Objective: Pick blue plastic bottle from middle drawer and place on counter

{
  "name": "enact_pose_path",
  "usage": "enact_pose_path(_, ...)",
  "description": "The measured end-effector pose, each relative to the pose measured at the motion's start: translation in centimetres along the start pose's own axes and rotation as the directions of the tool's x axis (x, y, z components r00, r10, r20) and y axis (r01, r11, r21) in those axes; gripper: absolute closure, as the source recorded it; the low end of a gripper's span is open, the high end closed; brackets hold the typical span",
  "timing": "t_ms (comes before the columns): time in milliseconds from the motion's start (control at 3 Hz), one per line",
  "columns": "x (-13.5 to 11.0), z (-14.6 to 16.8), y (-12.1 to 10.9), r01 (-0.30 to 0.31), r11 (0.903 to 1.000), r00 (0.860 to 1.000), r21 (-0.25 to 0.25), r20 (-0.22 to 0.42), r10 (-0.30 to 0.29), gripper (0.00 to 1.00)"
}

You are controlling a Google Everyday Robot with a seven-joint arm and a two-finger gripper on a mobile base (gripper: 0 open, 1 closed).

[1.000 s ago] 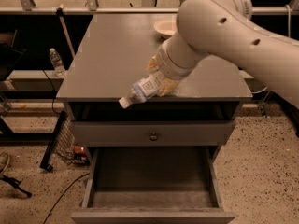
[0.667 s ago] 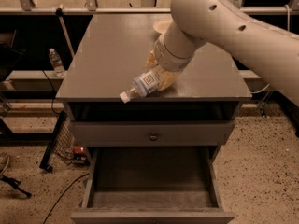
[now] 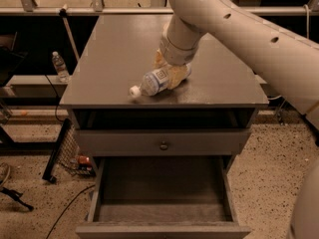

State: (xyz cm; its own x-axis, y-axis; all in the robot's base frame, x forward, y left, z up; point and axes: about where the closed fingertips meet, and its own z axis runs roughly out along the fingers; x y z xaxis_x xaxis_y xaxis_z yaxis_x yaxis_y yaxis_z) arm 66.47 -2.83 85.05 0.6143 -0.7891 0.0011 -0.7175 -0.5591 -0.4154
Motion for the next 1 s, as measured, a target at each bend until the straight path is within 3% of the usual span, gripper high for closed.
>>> enact_pose_path(333,0.11,0.23,-0.34,0.003,1.0000,1.000,-0.009,0.000,-0.003,0.86)
enact_pose_path(1000,-0.01,0.65,-0.27,0.005,0.9999,1.000,-0.015,0.004,-0.005,0.38)
